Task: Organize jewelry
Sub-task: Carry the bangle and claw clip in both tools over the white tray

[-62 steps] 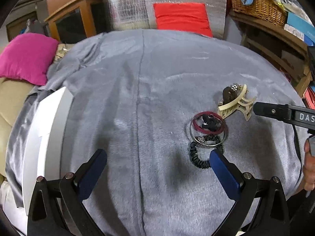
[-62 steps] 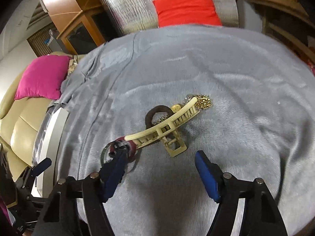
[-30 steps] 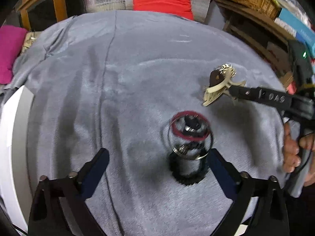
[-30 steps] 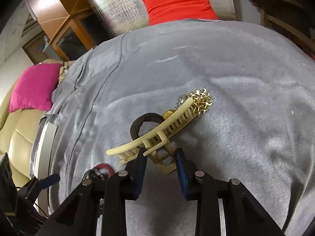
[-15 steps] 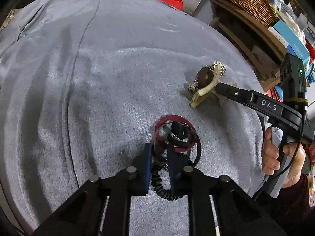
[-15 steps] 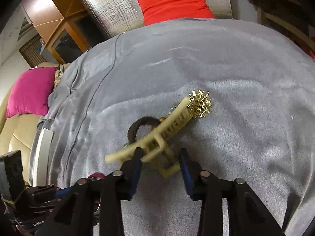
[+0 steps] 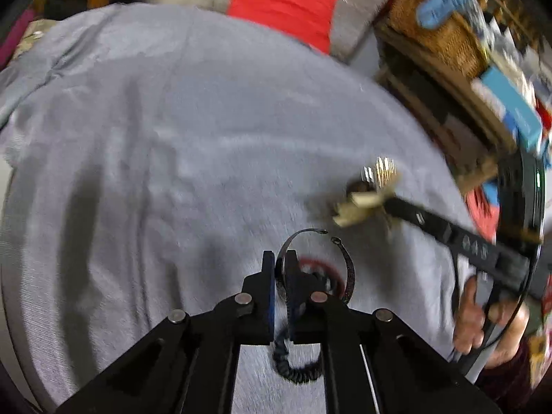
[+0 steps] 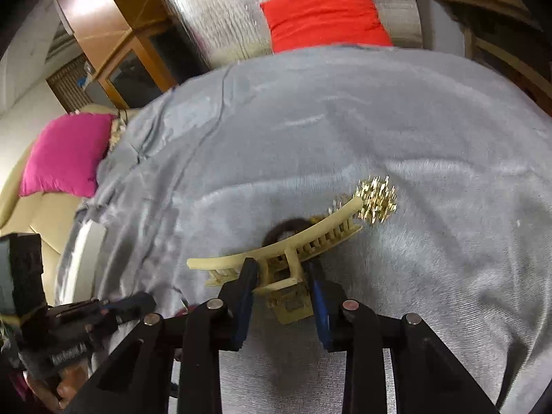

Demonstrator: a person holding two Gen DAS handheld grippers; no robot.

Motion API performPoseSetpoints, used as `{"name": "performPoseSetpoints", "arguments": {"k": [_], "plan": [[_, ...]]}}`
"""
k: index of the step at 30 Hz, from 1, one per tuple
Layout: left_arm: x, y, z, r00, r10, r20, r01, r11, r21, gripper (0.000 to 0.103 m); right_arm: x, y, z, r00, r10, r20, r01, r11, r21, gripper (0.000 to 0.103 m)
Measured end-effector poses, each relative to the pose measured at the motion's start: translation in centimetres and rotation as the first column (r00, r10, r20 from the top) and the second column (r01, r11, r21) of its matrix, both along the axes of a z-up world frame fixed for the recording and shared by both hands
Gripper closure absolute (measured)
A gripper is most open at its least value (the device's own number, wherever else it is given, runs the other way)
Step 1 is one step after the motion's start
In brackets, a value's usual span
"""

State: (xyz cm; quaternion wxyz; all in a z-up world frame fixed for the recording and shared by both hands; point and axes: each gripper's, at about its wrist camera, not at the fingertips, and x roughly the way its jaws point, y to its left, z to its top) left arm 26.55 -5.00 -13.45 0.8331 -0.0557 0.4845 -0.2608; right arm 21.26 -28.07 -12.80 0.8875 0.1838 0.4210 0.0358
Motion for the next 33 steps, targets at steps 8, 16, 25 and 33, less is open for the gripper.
{"name": "performPoseSetpoints", "arguments": {"k": [8, 16, 25, 33], "plan": [[1.0, 3.9, 1.8, 0.974, 0.205, 0.094, -0.207, 0.978, 0.010, 0.098, -2.2, -4.7, 3.0, 0.982, -0.149, 0.112, 0.143, 0.988, 0.062, 0.071], [-1.2, 6.4, 4.3, 0.933, 0.298, 0.201, -0.303, 0.953, -0.008, 0.097, -4.0, -8.5, 4.5, 0.953, -0.262, 0.153, 0.242, 0.961, 0.135, 0.071], [-4.3, 13.0, 6.7, 0.803, 0.515, 0.302, -0.530, 0.847, -0.035, 0.098, -4.2, -3.5, 6.2, 0.957, -0.166, 0.237, 0.137, 0.981, 0.135, 0.071], [-7.7, 21.4, 6.9, 0.644, 0.691, 0.327, -0.723, 0.690, -0.035, 0.098, -3.4, 6.9, 6.7, 0.958, 0.046, 0.283, -0.059, 0.997, 0.039, 0.071]]}}
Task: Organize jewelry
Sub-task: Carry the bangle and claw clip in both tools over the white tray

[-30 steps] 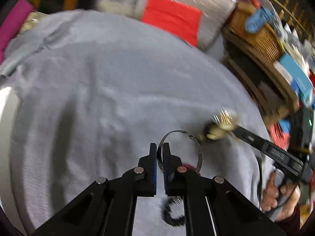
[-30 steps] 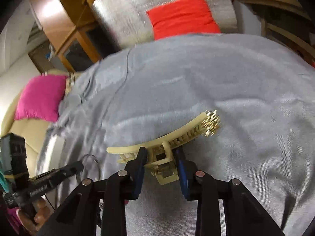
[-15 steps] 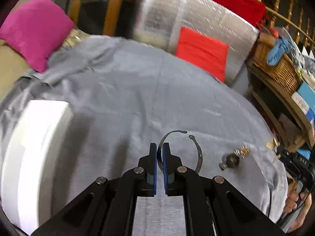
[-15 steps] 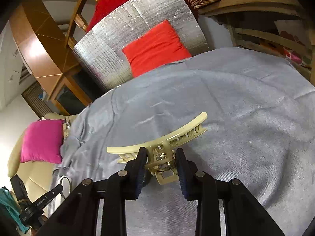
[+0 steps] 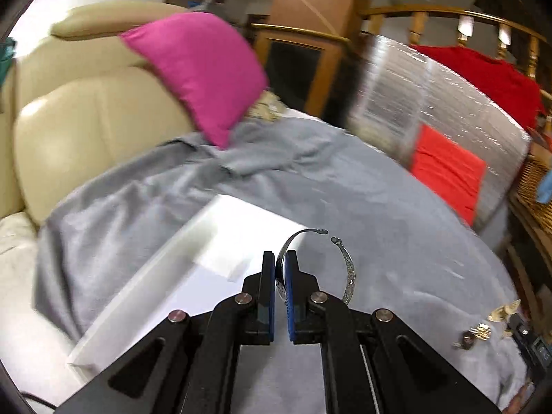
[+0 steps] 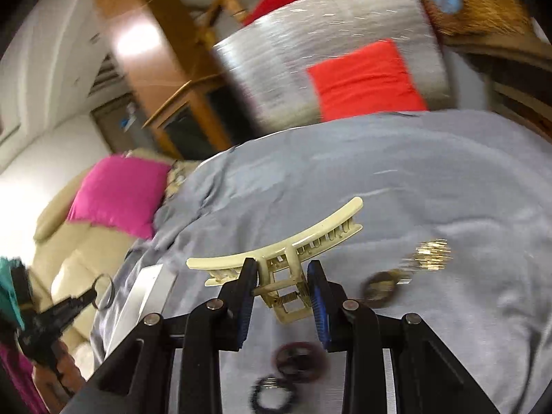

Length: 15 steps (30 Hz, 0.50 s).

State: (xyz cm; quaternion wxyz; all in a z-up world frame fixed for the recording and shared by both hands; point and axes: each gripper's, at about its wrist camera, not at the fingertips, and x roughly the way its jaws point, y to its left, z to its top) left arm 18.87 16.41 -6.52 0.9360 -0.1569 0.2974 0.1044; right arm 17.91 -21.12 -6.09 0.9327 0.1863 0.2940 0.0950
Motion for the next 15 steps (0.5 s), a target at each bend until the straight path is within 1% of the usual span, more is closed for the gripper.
{"name": "performPoseSetpoints", "arguments": {"k": [2, 5, 10, 13, 14, 15], "plan": [[-0.5, 1.5, -0.3, 1.000, 0.025, -0.019, -0.025, 1.000, 0.004, 0.098, 0.2, 3.2, 0.4, 0.997, 0.069, 0.018, -0.069, 0.997, -0.025, 0.071], [-1.2, 3.8, -1.3, 0.997, 0.053, -0.062, -0.053, 0.999, 0.001, 0.098, 0.6, 8.4, 0.7, 0.982, 0.184, 0.037, -0.182, 0.982, -0.054, 0.071], [-1.7, 5.8, -2.4, 0.991, 0.083, -0.105, -0.081, 0.996, 0.019, 0.098, 2.9, 16.4, 0.6, 0.949, 0.313, 0.026, -0.312, 0.949, -0.042, 0.071], [-1.0, 6.4, -3.8, 0.980, 0.086, -0.178, -0.086, 0.996, 0.006, 0.098, 4.7, 21.4, 0.4, 0.924, 0.383, 0.004, -0.382, 0.922, -0.053, 0.071], [-0.8, 6.6, -4.5, 0.974, 0.085, -0.209, -0.089, 0.996, -0.010, 0.098, 5.3, 22.6, 0.3, 0.917, 0.399, -0.004, -0.399, 0.915, -0.056, 0.071], [-0.5, 6.9, -5.2, 0.968, 0.078, -0.240, -0.090, 0.995, -0.042, 0.097, 6.1, 24.0, 0.2, 0.910, 0.415, -0.015, -0.415, 0.907, -0.064, 0.071]]}}
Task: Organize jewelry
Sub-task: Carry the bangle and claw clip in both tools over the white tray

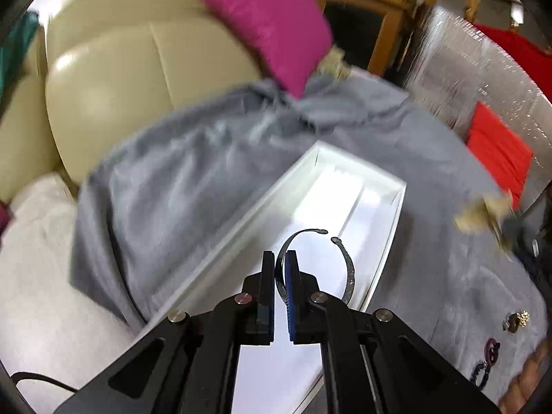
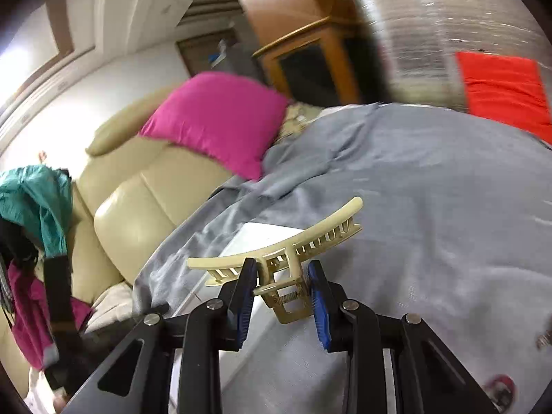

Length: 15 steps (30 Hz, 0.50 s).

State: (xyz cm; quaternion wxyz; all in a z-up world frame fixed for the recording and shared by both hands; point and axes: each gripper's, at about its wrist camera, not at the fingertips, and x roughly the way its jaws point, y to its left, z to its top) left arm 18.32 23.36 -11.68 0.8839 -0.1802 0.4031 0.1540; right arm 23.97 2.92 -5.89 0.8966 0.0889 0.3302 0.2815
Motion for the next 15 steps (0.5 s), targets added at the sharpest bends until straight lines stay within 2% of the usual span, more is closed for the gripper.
{"name": "performPoseSetpoints", "arguments": {"k": [1, 3, 10, 15], "plan": [[0.2, 0.5, -0.8, 0.999, 0.012, -0.029, -0.013, 0.999, -0.039, 0.097, 0.8, 1.4, -0.1, 1.000, 0.017, -0.008, -0.018, 1.000, -0.010, 0.071], [0.2, 1.1, -1.7, 0.997, 0.044, -0.069, -0.049, 0.997, -0.063, 0.097, 2.2, 3.6, -0.5, 0.999, 0.036, -0.034, -0.036, 0.999, -0.020, 0.071], [-0.2, 2.1, -2.4, 0.988, 0.129, -0.082, -0.135, 0.989, -0.066, 0.097, 5.7, 10.0, -2.3, 0.971, 0.127, -0.203, -0.118, 0.992, 0.054, 0.071], [0.1, 2.8, -3.6, 0.981, 0.143, -0.130, -0.158, 0.980, -0.118, 0.097, 7.0, 12.6, -4.5, 0.951, 0.132, -0.280, -0.136, 0.991, 0.006, 0.071]]}}
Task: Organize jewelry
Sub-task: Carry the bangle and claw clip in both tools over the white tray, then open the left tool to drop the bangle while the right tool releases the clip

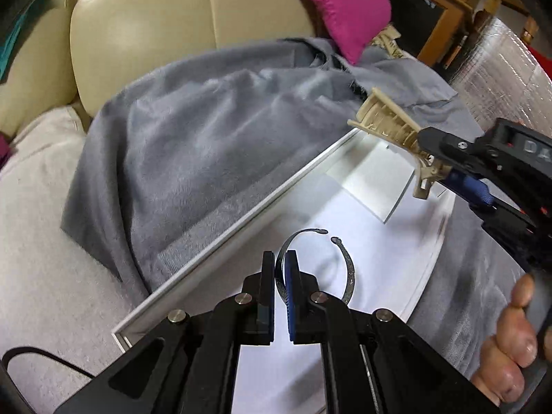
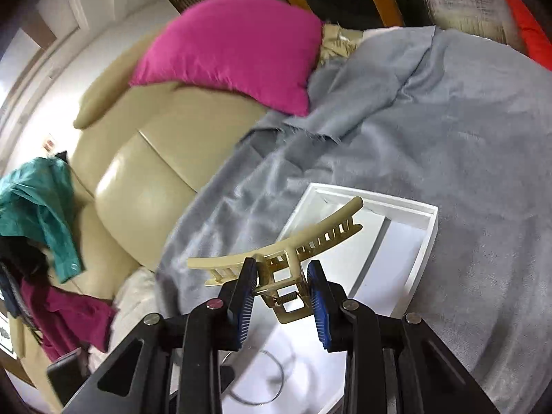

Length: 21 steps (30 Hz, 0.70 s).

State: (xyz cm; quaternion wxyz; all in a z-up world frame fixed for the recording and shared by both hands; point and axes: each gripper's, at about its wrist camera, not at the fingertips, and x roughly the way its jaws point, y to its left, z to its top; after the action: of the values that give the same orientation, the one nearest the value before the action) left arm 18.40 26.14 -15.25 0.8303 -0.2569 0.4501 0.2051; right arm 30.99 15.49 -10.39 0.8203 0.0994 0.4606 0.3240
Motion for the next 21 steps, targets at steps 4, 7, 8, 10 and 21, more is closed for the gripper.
{"name": "performPoseSetpoints", "arguments": {"k": [4, 7, 8, 10, 21], "plan": [[0.2, 0.4, -0.6, 1.000, 0.005, -0.015, -0.006, 0.999, -0.034, 0.097, 1.1, 1.0, -1.3, 1.000, 0.018, -0.011, -0.018, 0.998, -0.059, 0.071], [0.6, 0.4, -0.9, 1.000, -0.006, -0.023, 0.005, 0.999, -0.049, 0.097, 1.6, 1.5, -2.2, 0.999, 0.025, -0.022, -0.028, 0.992, -0.124, 0.071], [0.7, 0.3, -1.1, 1.000, -0.011, -0.027, 0.009, 0.998, -0.055, 0.097, 1.6, 1.6, -2.3, 0.999, 0.022, -0.023, -0.026, 0.989, -0.145, 0.071], [1.1, 0.2, -1.3, 0.999, -0.018, -0.041, 0.015, 0.998, -0.064, 0.097, 1.8, 1.7, -2.7, 1.000, 0.018, -0.022, -0.022, 0.984, -0.178, 0.070], [2.5, -1.1, -1.9, 0.994, -0.048, -0.094, 0.046, 0.999, -0.023, 0.069, 2.2, -0.1, -1.8, 0.997, -0.069, -0.019, 0.065, 0.984, -0.163, 0.038]]}}
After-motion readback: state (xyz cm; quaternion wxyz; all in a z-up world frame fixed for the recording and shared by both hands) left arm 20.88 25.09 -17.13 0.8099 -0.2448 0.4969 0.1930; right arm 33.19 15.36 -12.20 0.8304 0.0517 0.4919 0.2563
